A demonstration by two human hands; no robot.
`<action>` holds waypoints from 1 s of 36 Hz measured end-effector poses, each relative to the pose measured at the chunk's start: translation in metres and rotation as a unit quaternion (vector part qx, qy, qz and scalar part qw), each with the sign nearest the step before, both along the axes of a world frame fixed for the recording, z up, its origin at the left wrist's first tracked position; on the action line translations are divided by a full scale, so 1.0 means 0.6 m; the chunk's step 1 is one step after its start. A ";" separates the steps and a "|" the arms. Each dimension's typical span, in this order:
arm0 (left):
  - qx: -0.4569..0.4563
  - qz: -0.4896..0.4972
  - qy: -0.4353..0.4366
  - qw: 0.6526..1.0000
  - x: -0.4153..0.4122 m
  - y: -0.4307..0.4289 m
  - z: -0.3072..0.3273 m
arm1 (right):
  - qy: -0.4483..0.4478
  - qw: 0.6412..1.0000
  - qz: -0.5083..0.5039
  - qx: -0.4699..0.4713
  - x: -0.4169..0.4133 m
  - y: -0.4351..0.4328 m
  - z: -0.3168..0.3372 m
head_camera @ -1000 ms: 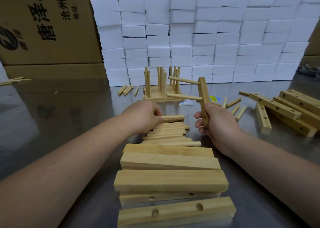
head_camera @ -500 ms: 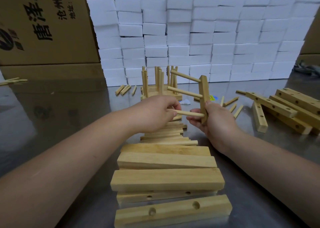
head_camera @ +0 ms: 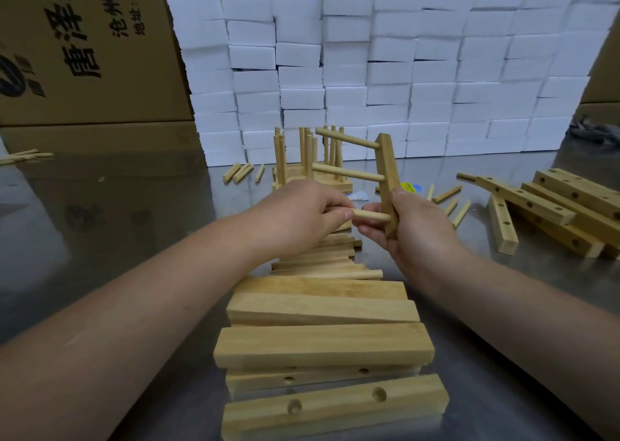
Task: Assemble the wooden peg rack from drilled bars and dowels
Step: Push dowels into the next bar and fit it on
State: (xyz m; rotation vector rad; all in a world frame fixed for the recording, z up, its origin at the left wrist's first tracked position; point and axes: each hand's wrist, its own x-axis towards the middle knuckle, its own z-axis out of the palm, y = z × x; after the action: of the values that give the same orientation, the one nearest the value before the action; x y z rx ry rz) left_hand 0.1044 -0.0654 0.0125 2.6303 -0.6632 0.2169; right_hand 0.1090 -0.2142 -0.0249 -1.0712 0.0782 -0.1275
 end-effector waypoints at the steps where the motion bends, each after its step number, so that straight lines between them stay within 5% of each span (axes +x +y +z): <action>1: 0.008 -0.002 -0.003 1.000 -0.001 -0.001 0.001 | -0.002 1.000 0.002 0.000 0.000 0.001 0.000; 17: 0.010 -0.004 0.042 0.999 -0.014 -0.001 0.015 | -0.083 0.993 0.012 -0.085 -0.010 0.005 -0.008; 25: -0.087 0.007 0.120 0.989 -0.013 0.006 0.017 | -0.101 0.988 0.011 -0.118 -0.011 0.004 -0.005; 31: -0.113 0.039 0.057 0.991 -0.009 0.009 0.037 | -0.072 0.980 0.004 -0.185 -0.006 -0.013 0.000; 36: -0.230 0.072 0.056 0.969 0.008 0.031 0.045 | -0.078 0.967 0.029 -0.242 -0.010 -0.019 -0.006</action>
State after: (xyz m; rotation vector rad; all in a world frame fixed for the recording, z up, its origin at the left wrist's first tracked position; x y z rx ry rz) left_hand 0.1094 -0.0470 0.0394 2.2211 -0.3331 0.2317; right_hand 0.1027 -0.2258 -0.0287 -1.5469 -0.1346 -0.1825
